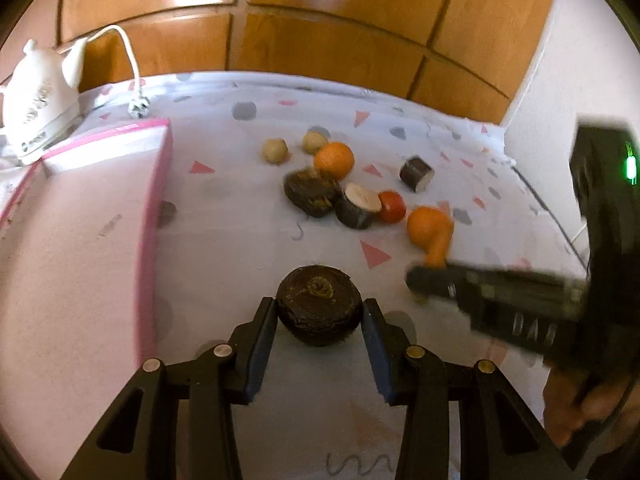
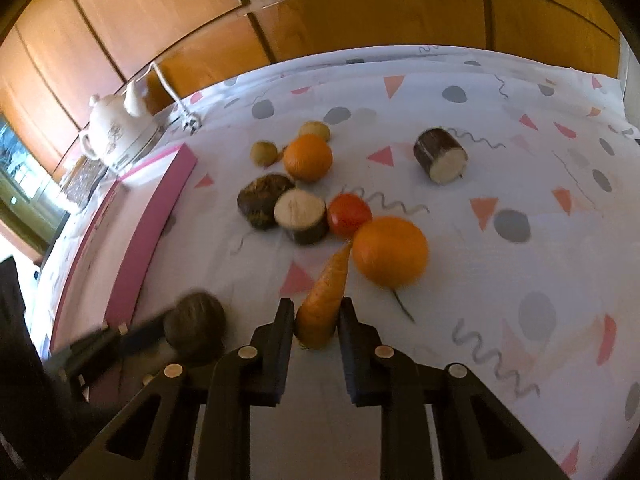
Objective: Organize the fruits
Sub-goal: 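Carry the beet toward the tray while the right gripper grasps the carrot, then place the beet in the tray with the left gripper while the right drops the carrot there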
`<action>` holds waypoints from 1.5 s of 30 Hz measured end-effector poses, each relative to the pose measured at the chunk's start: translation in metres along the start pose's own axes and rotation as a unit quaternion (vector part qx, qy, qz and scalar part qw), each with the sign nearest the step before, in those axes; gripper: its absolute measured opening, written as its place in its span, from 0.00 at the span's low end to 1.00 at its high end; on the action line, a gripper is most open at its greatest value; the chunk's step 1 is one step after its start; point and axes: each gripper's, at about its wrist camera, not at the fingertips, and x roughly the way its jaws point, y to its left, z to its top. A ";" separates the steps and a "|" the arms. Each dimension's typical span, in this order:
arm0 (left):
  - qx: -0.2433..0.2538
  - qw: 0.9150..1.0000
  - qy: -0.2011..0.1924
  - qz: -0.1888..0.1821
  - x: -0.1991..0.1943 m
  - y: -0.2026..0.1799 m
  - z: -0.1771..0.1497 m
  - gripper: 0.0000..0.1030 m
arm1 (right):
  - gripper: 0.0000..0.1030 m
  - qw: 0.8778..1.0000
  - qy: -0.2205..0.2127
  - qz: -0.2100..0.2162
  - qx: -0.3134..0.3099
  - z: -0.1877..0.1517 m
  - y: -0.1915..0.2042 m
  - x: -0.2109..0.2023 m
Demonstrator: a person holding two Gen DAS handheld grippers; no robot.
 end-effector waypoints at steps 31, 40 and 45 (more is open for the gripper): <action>-0.194 0.960 -0.084 0.184 -0.105 0.145 -0.002 0.63 | 0.20 0.987 -0.008 0.061 -0.150 0.007 0.126 -0.003; -0.205 0.955 -0.088 0.198 -0.112 0.155 -0.012 0.63 | 0.20 0.970 0.010 0.098 -0.220 0.008 0.200 0.019; -0.213 0.951 -0.086 0.206 -0.115 0.161 -0.017 0.63 | 0.36 0.971 0.016 0.105 -0.216 0.011 0.210 0.032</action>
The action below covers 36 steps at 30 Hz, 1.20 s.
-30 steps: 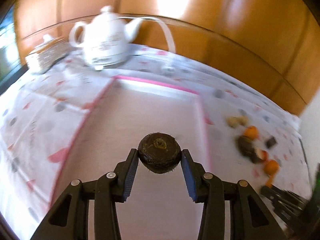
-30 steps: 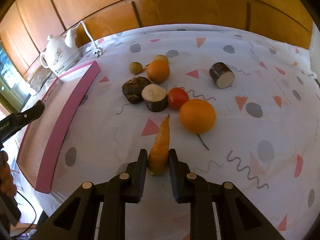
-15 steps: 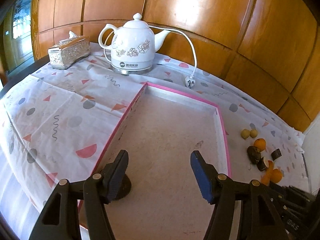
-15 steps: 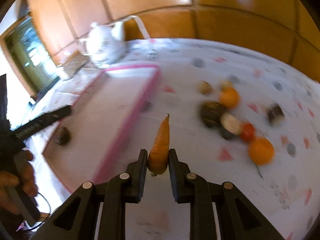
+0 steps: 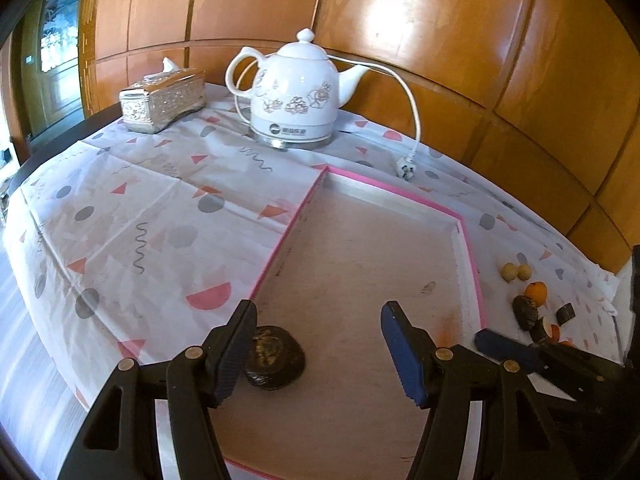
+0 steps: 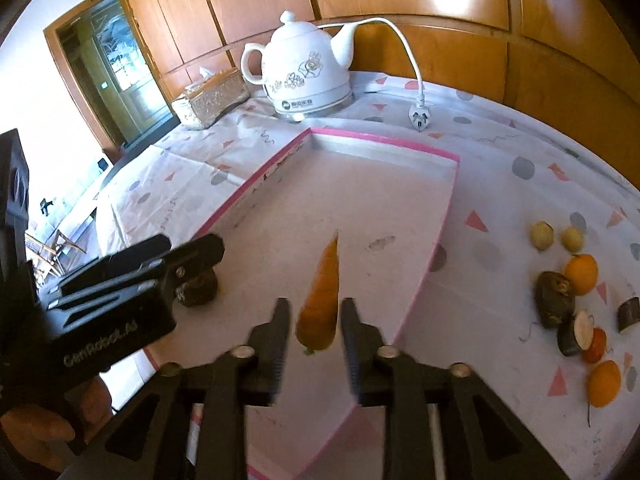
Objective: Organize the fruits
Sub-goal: 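Place the beet in the tray with the left gripper while the right drops the carrot there, then move the right gripper to the large orange and grasp it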
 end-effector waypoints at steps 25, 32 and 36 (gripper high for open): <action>0.091 0.995 -0.009 -0.040 -0.018 -0.061 -0.015 0.63 | 0.42 0.973 -0.066 -0.149 0.162 -0.068 -0.108 -0.089; 0.114 0.992 -0.001 -0.054 -0.017 -0.078 -0.022 0.63 | 0.42 0.960 -0.067 -0.187 0.197 -0.089 -0.139 -0.104; 0.132 0.989 0.006 -0.065 -0.016 -0.091 -0.027 0.63 | 0.42 0.953 -0.067 -0.206 0.211 -0.099 -0.154 -0.111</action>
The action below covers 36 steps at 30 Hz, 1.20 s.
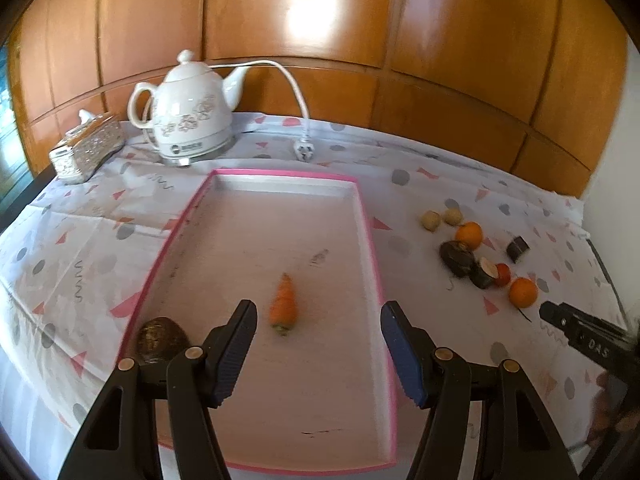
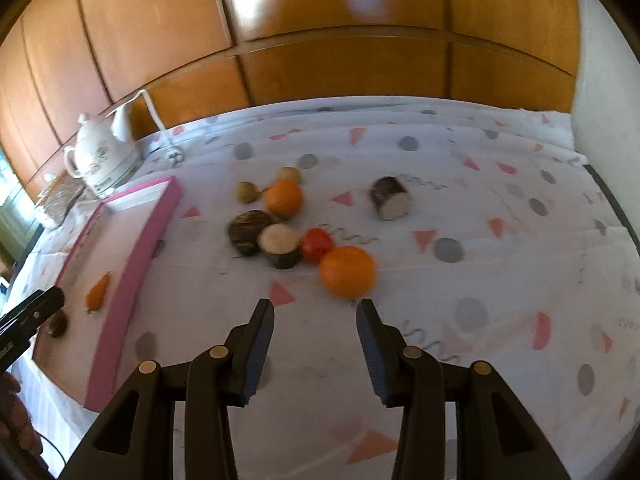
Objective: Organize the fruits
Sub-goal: 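Move the right gripper to the large orange and grasp it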
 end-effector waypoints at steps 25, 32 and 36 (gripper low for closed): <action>0.037 0.990 0.086 -0.102 0.067 -0.096 0.032 0.36 | 0.43 0.998 0.007 -0.034 0.045 -0.006 -0.049 0.009; 0.030 0.989 0.106 -0.101 0.096 -0.107 0.045 0.36 | 0.43 0.999 0.013 -0.017 0.049 -0.007 -0.053 0.013; 0.040 0.986 0.120 -0.110 0.102 -0.110 0.036 0.36 | 0.46 1.000 0.009 0.013 0.025 -0.002 -0.043 0.016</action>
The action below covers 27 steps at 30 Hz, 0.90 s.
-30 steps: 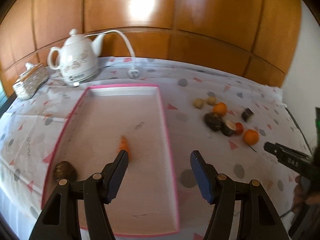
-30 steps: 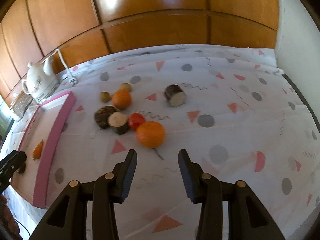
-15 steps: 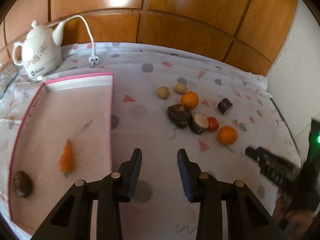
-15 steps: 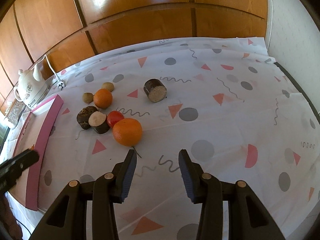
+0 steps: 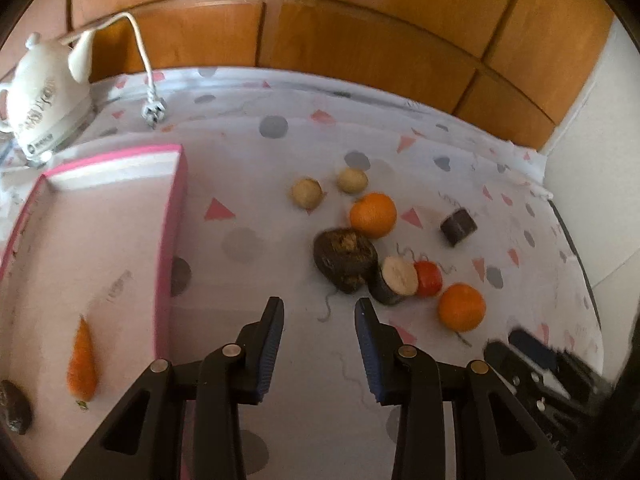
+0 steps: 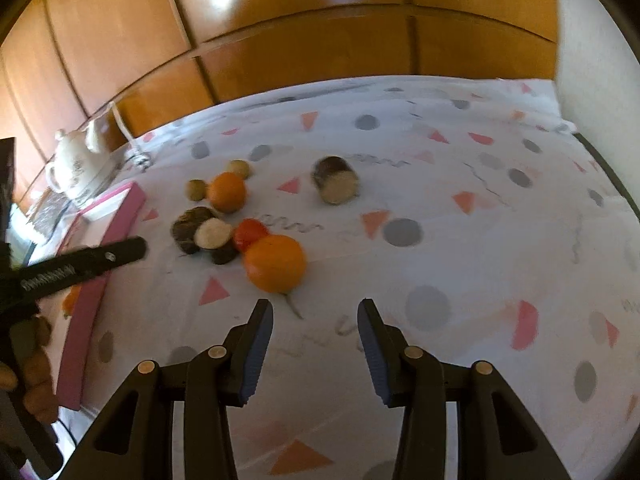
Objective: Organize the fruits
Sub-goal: 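Move the right gripper to the large orange and grasp it, then grasp the cut white radish with the left gripper while the right holds the orange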
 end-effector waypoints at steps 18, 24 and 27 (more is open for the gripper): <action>0.030 0.998 0.012 -0.046 0.012 -0.027 -0.011 0.35 | 0.37 0.997 -0.017 -0.047 -0.055 0.014 0.010 0.031; -0.004 0.998 0.022 -0.065 0.026 -0.037 0.006 0.33 | 0.37 0.998 -0.026 -0.044 -0.046 0.009 -0.002 0.027; -0.005 0.998 0.015 -0.064 0.030 -0.041 0.012 0.33 | 0.38 0.998 -0.029 -0.038 -0.040 0.009 -0.005 0.027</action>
